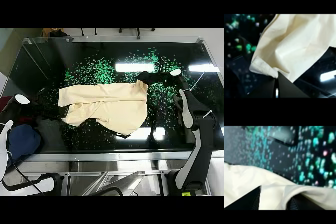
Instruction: Fold the shirts.
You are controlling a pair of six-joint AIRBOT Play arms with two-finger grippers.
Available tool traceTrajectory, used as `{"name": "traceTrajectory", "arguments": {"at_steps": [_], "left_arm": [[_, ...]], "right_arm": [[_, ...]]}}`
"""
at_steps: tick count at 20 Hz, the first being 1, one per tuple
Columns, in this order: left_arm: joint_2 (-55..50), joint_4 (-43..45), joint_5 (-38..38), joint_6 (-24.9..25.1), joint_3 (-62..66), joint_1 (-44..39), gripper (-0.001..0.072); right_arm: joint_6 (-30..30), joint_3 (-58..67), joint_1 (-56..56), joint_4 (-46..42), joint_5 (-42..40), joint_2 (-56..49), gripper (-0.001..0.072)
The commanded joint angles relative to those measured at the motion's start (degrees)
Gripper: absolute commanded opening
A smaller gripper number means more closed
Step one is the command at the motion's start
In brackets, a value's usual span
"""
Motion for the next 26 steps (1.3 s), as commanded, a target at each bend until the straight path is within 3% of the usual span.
{"name": "traceTrajectory", "arguments": {"at_steps": [1, 3, 4, 5, 8, 12, 18, 26], "left_arm": [[0.1, 0.5, -1.0, 0.1, -0.1, 0.2, 0.0016], [0.1, 0.8, -1.8, 0.1, -0.1, 0.3, 0.0016], [0.1, 0.8, -1.9, 0.1, -0.1, 0.4, 0.0016], [0.1, 0.8, -1.8, 0.1, -0.1, 0.5, 0.0016], [0.1, 0.7, -2.6, 0.1, -0.1, 0.4, 0.0016], [0.1, 0.7, -3.1, 0.1, -0.1, 0.4, 0.0016], [0.1, 0.7, -2.6, 0.1, -0.1, 0.4, 0.0016], [0.1, 0.7, -2.6, 0.2, -0.1, 0.4, 0.0016]], "right_arm": [[2.3, 0.3, -4.0, 2.0, 10.5, 0.9, 0.0383], [6.9, 0.3, -7.7, -0.5, 21.6, 1.8, 0.0501], [9.1, 0.2, -9.0, -4.2, 25.1, 2.4, 0.0491], [10.4, -0.3, -9.9, -9.0, 27.1, 3.1, 0.0429], [13.9, -4.9, -11.7, -20.1, 29.2, 6.6, 0.0431], [16.6, -21.9, -12.9, -26.6, 30.0, 17.4, 0.0429], [14.8, -59.5, -8.0, -17.0, 6.7, 37.8, 0.0431], [14.0, -66.3, 8.5, -7.5, -6.1, 34.5, 0.043]]}}
